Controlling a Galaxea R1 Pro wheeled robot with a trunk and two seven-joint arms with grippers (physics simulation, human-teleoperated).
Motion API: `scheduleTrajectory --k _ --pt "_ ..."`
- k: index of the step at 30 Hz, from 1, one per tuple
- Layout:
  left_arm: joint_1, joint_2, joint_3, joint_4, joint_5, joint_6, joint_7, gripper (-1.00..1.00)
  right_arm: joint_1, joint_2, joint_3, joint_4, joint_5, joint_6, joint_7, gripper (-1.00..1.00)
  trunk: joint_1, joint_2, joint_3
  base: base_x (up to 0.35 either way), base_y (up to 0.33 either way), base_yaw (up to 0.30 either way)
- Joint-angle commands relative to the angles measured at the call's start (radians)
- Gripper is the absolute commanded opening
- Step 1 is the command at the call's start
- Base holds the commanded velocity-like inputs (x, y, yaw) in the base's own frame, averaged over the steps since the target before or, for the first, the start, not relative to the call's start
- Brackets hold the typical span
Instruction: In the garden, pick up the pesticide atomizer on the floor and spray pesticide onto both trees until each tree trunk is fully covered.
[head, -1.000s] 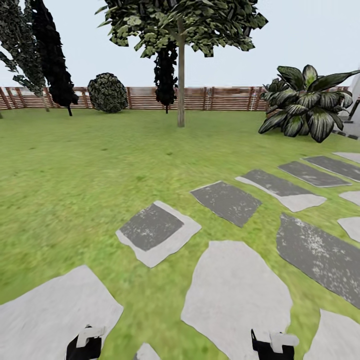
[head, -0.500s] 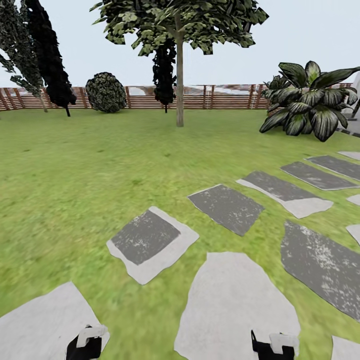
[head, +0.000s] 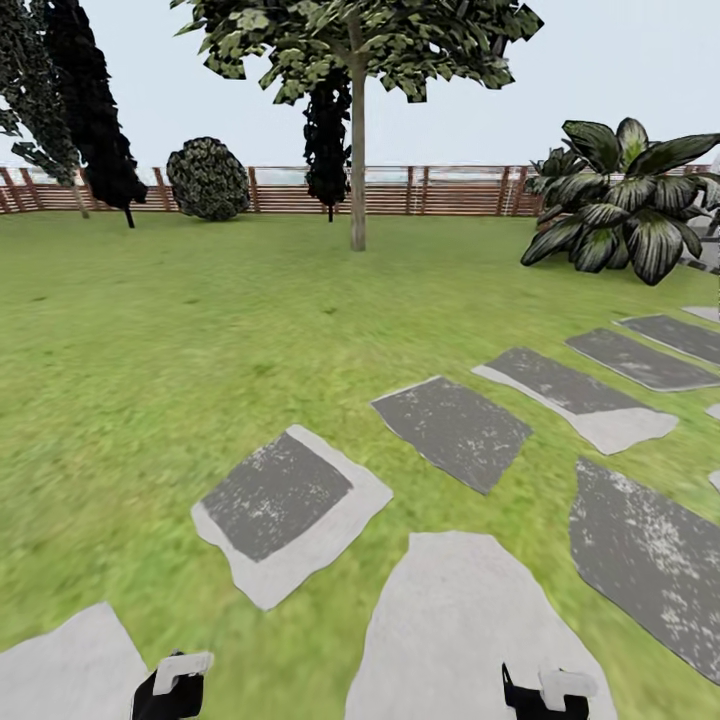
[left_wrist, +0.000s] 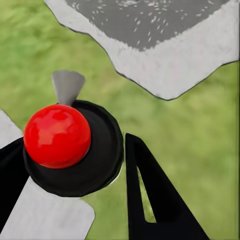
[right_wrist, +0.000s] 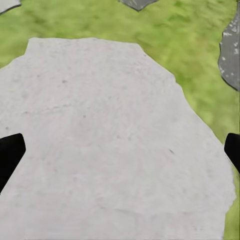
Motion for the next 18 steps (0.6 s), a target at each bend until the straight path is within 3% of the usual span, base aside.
scheduleTrajectory --k 1,18 --pt "-0.001 0.0 0.0 0.001 0.005 -0.003 -0.001 -1.0 -0.001 0.0 -0.004 0.001 0.01 -0.003 -0.004 1.0 0.0 0.0 -0.002 0.332 -0.099 0.0" --pt "-0.001 0.0 0.0 0.001 0.005 -0.003 -0.001 -1.0 0.0 0.0 -0.004 0.001 0.01 -0.003 -0.004 1.0 0.0 0.0 -0.006 0.332 -0.099 0.0"
